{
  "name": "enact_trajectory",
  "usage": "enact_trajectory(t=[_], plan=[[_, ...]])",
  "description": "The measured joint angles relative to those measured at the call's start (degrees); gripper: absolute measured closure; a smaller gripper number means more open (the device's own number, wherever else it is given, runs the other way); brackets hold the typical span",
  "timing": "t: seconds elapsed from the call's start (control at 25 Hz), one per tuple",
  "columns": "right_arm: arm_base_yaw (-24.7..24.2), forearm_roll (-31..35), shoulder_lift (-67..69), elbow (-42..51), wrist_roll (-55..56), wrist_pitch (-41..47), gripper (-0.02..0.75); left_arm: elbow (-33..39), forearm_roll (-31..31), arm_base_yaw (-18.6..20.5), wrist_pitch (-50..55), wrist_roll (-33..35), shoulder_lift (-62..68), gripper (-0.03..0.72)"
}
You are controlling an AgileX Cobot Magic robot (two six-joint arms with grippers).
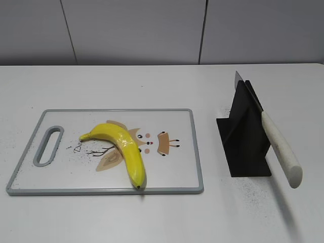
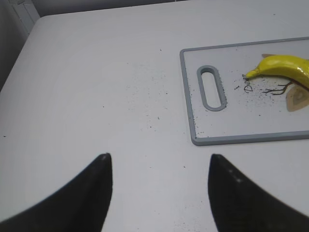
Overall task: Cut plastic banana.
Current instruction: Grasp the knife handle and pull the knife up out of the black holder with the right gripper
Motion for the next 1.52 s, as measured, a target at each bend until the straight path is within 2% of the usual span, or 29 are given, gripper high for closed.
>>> enact_trajectory(t=[1.52], plan=[[0.0, -1.13, 1.48, -1.29, 0.0, -0.2, 0.159, 0.0, 0.0, 0.0, 0.0, -0.04, 0.0, 0.103]])
